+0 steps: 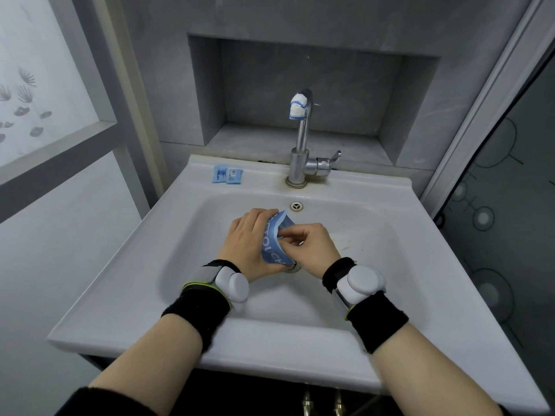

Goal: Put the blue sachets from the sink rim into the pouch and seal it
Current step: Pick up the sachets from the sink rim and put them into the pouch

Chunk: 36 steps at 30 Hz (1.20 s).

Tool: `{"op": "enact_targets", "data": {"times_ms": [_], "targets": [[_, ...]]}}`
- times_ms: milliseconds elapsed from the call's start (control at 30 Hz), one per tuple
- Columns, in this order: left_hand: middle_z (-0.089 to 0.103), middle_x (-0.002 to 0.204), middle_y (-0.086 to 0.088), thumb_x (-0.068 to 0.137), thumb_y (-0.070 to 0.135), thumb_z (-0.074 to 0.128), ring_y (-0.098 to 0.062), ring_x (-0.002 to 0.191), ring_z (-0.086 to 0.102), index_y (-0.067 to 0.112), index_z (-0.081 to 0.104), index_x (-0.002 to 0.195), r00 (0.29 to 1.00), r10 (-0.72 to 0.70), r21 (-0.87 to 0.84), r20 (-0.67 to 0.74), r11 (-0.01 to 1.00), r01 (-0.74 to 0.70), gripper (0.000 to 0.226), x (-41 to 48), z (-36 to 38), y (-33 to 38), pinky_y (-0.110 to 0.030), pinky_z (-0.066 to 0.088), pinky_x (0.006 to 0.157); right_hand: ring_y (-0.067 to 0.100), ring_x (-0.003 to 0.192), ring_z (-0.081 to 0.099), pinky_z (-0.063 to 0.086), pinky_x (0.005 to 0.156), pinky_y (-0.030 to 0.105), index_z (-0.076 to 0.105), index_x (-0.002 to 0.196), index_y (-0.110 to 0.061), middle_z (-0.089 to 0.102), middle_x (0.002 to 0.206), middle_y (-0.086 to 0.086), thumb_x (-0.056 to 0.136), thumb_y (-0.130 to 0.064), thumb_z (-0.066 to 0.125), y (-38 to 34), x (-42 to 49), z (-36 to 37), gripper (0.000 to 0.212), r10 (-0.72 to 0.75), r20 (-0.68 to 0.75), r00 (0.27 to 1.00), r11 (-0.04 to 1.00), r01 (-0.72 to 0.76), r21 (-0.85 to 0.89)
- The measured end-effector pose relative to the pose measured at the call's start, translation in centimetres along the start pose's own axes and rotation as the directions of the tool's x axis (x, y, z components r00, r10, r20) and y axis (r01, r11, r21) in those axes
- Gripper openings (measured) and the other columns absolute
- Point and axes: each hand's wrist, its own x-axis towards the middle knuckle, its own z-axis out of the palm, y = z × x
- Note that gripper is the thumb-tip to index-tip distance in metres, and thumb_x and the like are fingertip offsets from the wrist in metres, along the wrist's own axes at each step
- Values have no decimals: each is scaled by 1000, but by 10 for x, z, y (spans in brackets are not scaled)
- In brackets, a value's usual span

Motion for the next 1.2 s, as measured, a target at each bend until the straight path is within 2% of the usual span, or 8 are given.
{"op": "enact_targets", "data": {"times_ms": [200,367,500,667,1000,1200], "targets": [[50,123,-2,56,62,76,-20,113,50,15,42,134,1000,9,-11,-16,1000,-10,97,-1,0,0,-37,38,99,4,71,69,51,62,12,76,91,-22,71,73,-15,77,-6,67,0,0,0,23,-3,9,1000,1000,3,-9],[49,122,0,56,63,75,-18,114,49,16,43,135,1000,8,-20,-9,1000,-8,98,-1,0,0,-36,38,98,6,68,67,49,63,13,76,93,-17,74,77,-2,77,-3,66,1,1,0,24,24,10,1000,1000,-24,-5],[49,122,1,56,64,74,-17,114,49,17,43,135,1000,7,-16,-8,1000,-7,97,-1,1,-1,-35,38,99,8,70,68,49,63,13,76,95,-15,74,80,2,78,-2,65,2,1,0,24,37,7,999,999,-37,-8],[49,123,2,56,66,73,-16,115,48,19,42,135,1000,0,-13,-1,1000,0,97,0,2,-2,-34,37,99,4,67,66,48,63,12,76,96,-14,72,76,-3,78,-1,67,2,1,1,23,41,12,999,999,-41,-9],[50,122,0,57,60,77,-18,114,49,17,43,135,1000,16,-2,2,1000,-16,95,-1,1,0,-36,38,98,4,65,65,52,64,16,77,90,-18,72,72,-3,77,-3,66,1,0,1,22,42,15,999,997,-41,-62],[48,126,-1,58,61,77,-18,116,47,16,41,136,1000,-20,-5,-11,1000,20,97,-1,1,-3,-37,38,100,-4,64,65,46,59,7,77,88,-22,70,70,-16,78,-21,73,-2,0,1,10,-2,-65,998,1000,2,-9]]}}
